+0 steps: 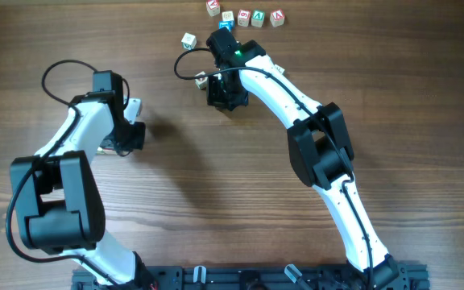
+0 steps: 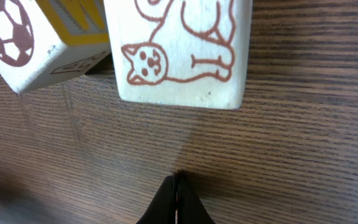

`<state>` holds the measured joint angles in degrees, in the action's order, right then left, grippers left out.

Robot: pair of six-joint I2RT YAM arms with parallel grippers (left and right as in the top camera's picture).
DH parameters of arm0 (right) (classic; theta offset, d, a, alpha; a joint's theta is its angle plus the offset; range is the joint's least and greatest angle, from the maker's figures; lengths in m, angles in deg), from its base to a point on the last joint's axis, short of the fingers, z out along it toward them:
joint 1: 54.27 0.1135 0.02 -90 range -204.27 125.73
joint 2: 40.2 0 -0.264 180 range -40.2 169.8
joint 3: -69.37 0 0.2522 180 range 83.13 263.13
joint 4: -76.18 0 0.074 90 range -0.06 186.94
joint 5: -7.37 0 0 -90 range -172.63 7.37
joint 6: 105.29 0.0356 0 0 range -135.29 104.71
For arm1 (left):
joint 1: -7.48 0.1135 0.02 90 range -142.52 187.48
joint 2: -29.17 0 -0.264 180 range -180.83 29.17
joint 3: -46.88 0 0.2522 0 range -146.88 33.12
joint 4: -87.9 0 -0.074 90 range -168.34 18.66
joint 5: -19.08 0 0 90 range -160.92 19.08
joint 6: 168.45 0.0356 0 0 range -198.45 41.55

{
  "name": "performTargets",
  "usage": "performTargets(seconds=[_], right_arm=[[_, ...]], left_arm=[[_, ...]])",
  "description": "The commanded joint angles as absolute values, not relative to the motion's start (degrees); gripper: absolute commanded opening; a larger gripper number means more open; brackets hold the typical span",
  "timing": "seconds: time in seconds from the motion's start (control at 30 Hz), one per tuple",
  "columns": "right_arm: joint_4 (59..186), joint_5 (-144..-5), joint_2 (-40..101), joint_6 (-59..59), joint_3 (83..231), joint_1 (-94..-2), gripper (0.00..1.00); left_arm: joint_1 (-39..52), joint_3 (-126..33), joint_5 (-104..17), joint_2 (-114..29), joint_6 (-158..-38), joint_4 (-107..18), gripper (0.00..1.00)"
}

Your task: Form a horizontal line

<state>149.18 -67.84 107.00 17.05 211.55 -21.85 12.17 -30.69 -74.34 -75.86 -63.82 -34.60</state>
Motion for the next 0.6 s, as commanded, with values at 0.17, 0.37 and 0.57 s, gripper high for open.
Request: performTargets(seconds=[0.17, 0.37, 0.57], right_arm=[[149.1, -67.5, 109.6, 17.9, 210.2, -21.6, 0.05], [149.1, -67.5, 109.6, 17.9, 210.2, -21.6, 0.04], [149.1, -67.5, 109.6, 17.9, 210.2, -21.6, 0.05]], left_arm=[[10.2, -32.5, -69.8, -73.9, -67.5, -35.4, 0.04], [10.3, -34.4, -69.8, -67.2, -70.0, -35.4, 0.04], [10.8, -34.4, -69.9, -55.8, -70.2, -35.2, 0.04]])
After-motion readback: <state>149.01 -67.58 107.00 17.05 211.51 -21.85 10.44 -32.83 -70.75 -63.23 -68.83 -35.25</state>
